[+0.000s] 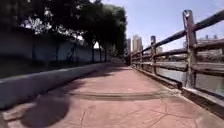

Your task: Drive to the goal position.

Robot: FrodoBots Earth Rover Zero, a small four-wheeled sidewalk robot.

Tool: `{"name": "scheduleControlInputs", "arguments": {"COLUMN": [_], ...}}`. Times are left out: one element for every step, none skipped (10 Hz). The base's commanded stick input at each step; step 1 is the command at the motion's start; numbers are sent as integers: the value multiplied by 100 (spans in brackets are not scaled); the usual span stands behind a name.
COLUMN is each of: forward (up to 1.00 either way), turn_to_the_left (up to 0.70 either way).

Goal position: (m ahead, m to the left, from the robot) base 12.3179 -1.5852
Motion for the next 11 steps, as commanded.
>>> {"name": "scheduleControlInputs", "arguments": {"forward": [100, 100, 100, 100, 100, 100, 100, 100, 100, 100, 100], "turn_to_the_left": [1, 1, 1, 1, 1, 1, 1, 1, 1, 1, 1]}}
